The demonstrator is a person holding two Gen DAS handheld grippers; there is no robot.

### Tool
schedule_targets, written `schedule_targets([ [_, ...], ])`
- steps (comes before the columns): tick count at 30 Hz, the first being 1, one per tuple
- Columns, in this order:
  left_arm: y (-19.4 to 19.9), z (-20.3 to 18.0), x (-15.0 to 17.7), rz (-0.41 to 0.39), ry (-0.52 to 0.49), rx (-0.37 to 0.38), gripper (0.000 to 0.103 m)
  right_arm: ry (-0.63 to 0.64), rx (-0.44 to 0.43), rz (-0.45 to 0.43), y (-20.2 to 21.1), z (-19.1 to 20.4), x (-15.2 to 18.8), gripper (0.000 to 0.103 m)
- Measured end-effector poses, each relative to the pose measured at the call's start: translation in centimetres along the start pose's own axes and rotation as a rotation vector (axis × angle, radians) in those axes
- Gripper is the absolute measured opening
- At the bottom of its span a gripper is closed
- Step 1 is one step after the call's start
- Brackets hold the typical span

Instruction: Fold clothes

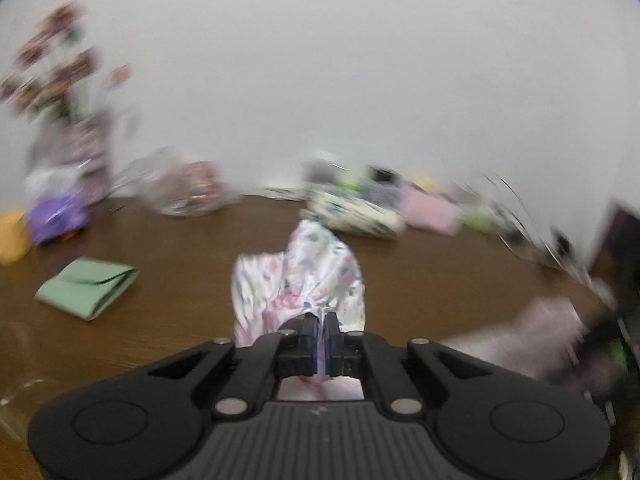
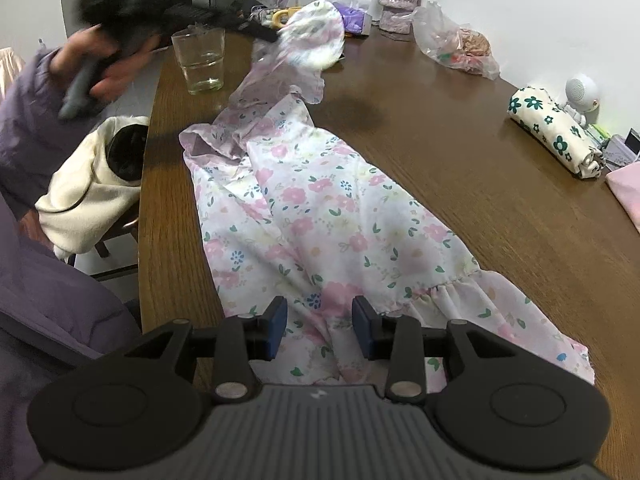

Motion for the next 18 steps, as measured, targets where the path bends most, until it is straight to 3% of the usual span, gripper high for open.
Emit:
schedule_targets([
  [4, -1.0, -4.3, 4.1, 0.111, -0.053, 0.071, 0.003, 0.004, 0.004, -0.017, 0.5, 0.1, -0.3, 0.038],
  [6, -1.5, -5.3, 5.9, 0.181, -0.007, 0.119, 0.003, 0.007, 0.011, -0.035, 1.0, 0.2, -0.9, 0.038],
  [9, -0.8, -5.6, 6.4, 0.207, 0.078, 0.215, 0.006, 0.018, 0.022, -0.069, 1.9, 0.6, -1.8, 0.038],
  [12, 1.2, -5.0, 5.1, 0.195, 0.114, 0.326, 0.024, 0.025, 0.036, -0.093, 2.5, 0.9, -2.6, 0.038],
  [15, 3.7, -3.0, 1.8, 0.079, 0.12, 0.382, 0.043, 0.023, 0.048, -0.1, 2.7, 1.0, -3.0, 0.038],
  [18, 4.0, -0.4, -0.2, 0.023, 0.074, 0.285, 0.045, 0.018, 0.051, -0.096, 3.0, 1.3, -2.8, 0.038],
])
Point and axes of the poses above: each gripper's, at about its wrist camera, not at the fingertips, and y roughly against the way its jaws point, z to its left, x to its underside, the point moved 9 cm from there along -y, roughly the way its jaws point, and after that the axes turned 8 degrees about -z, right-handed, at the moved point
